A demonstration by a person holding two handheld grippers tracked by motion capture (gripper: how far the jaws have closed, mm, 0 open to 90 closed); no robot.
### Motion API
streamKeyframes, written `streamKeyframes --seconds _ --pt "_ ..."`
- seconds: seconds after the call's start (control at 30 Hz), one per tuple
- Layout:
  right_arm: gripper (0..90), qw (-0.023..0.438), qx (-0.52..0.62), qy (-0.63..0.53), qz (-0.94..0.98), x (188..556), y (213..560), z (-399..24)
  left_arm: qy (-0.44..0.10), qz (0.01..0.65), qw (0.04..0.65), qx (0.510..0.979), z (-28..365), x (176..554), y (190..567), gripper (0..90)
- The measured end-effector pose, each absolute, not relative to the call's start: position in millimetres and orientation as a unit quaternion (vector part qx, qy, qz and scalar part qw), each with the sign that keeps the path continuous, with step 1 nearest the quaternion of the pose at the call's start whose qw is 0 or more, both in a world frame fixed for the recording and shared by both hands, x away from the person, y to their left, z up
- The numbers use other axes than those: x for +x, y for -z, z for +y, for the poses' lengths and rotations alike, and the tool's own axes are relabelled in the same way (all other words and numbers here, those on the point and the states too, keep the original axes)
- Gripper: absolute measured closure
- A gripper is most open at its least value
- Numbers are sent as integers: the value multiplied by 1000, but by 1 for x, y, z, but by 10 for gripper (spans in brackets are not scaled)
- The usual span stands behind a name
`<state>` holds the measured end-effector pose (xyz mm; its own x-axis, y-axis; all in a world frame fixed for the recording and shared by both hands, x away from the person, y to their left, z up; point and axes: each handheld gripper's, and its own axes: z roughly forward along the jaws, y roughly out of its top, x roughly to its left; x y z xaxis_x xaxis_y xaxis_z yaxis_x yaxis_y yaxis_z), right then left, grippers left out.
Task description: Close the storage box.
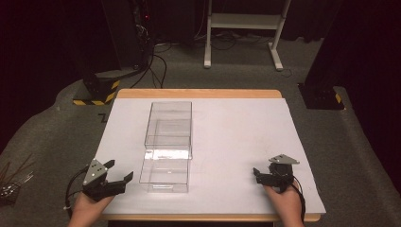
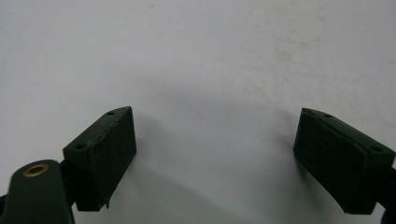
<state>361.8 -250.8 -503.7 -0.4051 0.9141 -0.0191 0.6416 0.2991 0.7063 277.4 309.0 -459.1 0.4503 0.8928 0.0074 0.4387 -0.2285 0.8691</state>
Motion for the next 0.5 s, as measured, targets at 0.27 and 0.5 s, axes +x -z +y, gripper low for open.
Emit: streamKeyframes --seconds 0.27,0.5 --pt "129 216 501 -316 777 362 504 -251 -271 440 435 737 304 273 453 150" --pt "129 216 501 -316 777 362 504 -251 -272 438 445 732 302 270 448 150"
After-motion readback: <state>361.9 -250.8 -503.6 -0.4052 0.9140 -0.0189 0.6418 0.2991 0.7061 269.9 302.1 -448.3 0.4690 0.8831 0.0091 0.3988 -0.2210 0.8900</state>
